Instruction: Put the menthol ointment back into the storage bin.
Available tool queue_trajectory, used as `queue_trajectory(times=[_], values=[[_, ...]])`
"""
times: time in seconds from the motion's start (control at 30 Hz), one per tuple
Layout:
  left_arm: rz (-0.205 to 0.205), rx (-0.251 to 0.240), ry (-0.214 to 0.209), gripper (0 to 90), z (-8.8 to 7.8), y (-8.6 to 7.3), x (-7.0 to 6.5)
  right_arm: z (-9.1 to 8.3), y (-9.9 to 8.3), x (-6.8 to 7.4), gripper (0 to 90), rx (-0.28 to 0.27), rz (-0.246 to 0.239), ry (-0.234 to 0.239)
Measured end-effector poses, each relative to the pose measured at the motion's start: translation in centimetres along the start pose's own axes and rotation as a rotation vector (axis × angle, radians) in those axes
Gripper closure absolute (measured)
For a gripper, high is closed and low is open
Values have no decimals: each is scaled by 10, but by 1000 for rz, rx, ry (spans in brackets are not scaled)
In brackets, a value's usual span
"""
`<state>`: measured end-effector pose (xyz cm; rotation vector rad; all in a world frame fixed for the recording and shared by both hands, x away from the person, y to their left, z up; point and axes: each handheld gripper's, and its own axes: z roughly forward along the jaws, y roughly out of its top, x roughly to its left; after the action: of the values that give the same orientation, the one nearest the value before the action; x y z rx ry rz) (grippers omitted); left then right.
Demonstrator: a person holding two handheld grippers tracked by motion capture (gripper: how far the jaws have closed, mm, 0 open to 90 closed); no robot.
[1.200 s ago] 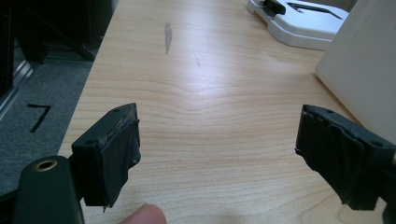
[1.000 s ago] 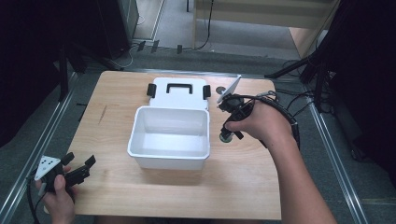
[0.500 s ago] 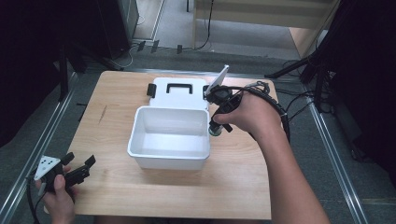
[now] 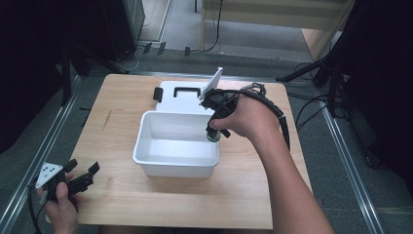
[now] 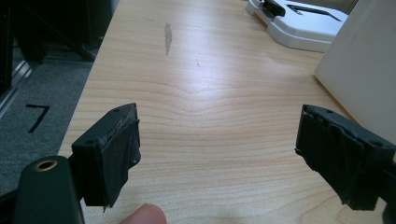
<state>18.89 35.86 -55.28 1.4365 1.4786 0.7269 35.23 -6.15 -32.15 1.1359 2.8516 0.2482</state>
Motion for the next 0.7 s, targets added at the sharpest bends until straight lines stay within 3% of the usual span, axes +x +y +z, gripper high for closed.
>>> queue_trajectory(times=[0.33, 0.5, 0.7], values=[[-3, 0, -1, 144, 0, 0, 0, 1, 15, 19, 511, -1, -45, 7], [-4, -2, 0, 144, 0, 0, 0, 12, 21, 27, 511, 8, -78, 10], [-5, 0, -2, 144, 0, 0, 0, 30, 25, 30, 511, 24, -84, 23]])
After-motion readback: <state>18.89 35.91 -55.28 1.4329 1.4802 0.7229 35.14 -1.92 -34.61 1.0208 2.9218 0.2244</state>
